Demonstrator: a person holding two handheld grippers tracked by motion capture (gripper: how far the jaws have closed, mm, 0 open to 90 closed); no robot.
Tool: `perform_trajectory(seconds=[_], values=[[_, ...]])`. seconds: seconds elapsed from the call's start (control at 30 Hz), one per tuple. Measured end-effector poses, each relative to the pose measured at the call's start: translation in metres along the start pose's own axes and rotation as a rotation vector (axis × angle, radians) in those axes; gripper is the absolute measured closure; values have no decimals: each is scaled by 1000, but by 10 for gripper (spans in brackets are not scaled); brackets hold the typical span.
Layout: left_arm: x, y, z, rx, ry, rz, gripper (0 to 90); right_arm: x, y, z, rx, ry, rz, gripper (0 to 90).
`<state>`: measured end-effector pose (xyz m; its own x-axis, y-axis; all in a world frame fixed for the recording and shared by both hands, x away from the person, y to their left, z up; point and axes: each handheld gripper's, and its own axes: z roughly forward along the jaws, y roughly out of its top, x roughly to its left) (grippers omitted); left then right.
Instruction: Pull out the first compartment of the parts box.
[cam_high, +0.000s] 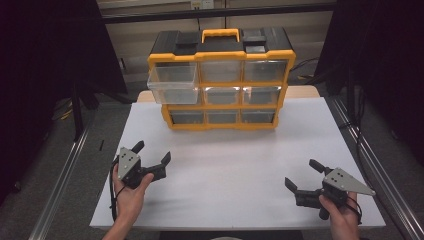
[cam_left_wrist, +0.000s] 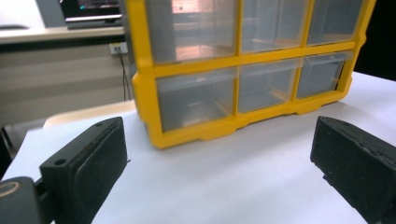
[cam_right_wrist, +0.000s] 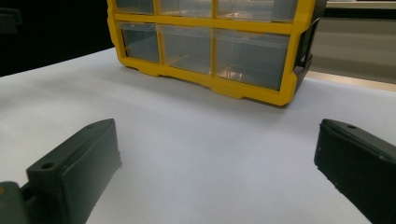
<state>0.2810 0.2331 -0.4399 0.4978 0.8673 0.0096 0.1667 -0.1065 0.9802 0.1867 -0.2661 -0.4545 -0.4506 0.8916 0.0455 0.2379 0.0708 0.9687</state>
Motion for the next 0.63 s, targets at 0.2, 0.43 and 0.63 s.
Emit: perform_trajectory(seconds=[0.2,0.43,0.63], values=[[1,-11,-13,33,-21,-16,36,-1,0,-1,-3,-15,2,0],[-3,-20,-30,59,-1,-10,40,-3,0,-3,-15,-28,22,0],[1,-14,-28,22,8,-3,38,-6,0,-2,-13,-42,36,0]])
